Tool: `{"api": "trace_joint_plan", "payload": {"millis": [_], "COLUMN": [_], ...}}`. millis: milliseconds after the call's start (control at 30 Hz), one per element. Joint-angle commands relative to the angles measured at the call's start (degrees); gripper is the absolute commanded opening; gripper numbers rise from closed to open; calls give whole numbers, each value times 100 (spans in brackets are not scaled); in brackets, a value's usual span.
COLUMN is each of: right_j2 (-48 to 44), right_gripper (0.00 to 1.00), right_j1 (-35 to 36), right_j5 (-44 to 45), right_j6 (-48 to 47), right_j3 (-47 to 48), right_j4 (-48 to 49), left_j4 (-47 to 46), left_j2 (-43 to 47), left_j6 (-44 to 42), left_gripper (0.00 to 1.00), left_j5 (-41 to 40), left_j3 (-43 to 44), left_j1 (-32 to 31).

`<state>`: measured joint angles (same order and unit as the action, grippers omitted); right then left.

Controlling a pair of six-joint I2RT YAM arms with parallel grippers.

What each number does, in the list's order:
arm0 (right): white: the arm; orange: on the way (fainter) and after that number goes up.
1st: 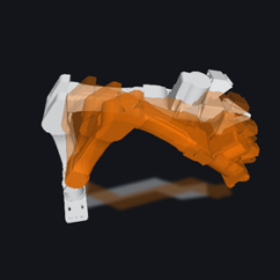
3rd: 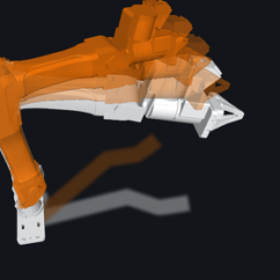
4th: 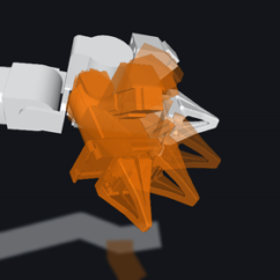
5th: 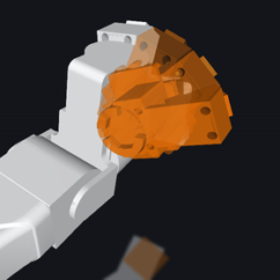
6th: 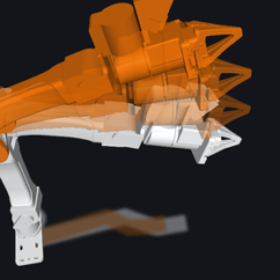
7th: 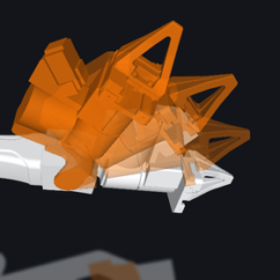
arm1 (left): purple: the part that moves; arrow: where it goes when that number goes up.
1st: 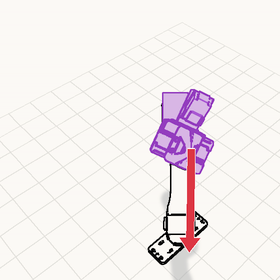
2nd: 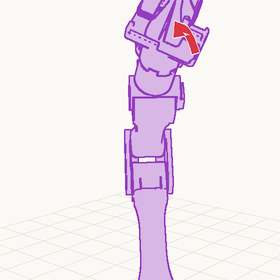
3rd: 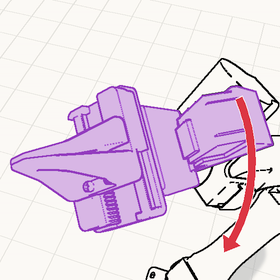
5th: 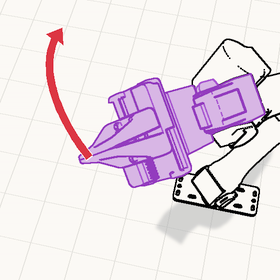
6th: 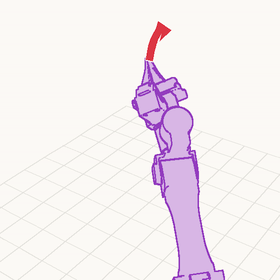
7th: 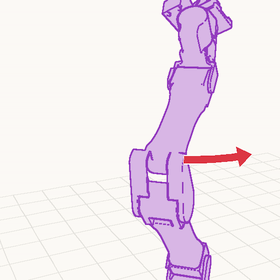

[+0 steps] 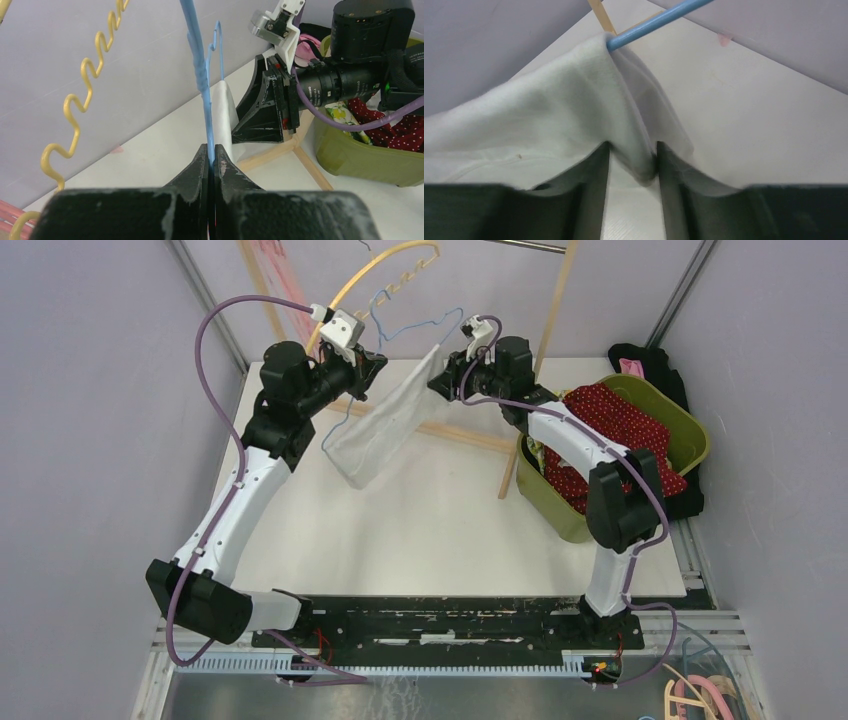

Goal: Remove the skirt from the hanger

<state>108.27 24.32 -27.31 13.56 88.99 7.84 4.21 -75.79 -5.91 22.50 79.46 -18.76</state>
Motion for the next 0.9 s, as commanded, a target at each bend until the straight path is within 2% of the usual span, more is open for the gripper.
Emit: {"api": "trace_joint_plan", "payload": {"millis": [0, 33, 67, 100, 367, 500, 733, 867], "right_j2": [-6, -19, -43, -113, -1193, -2072, -2741, -3109], "right_gripper": [29, 11, 3, 1, 1, 1, 1, 1], "right_j1": [14, 19, 16, 18, 25, 23, 23, 19], "right_j5": [-510, -589, -645, -697, -657, -430, -218, 685], "right_j6": [236, 284, 335, 357, 188, 25, -119, -536], "right_j3": [51, 39, 25, 4, 66, -275, 254, 505], "right_j4": [430, 424, 393, 323, -1345, -1512, -1895, -1930], "left_j4": [-377, -377, -383, -385, -271, -54, 24, 26], "left_j2": [109, 108, 108, 102, -70, -293, -582, -554], "left_j6": [-342, -341, -333, -323, -428, -525, -480, -508], "left_gripper": [3, 3, 3, 3, 3, 3, 3, 3], "left_j5": [-103, -110, -114, -114, -681, -1060, -1179, -1204], "left_j3": [351, 346, 350, 351, 395, 534, 670, 610], "left_j1": [-22, -22, -22, -22, -21, -22, -33, -29]}}
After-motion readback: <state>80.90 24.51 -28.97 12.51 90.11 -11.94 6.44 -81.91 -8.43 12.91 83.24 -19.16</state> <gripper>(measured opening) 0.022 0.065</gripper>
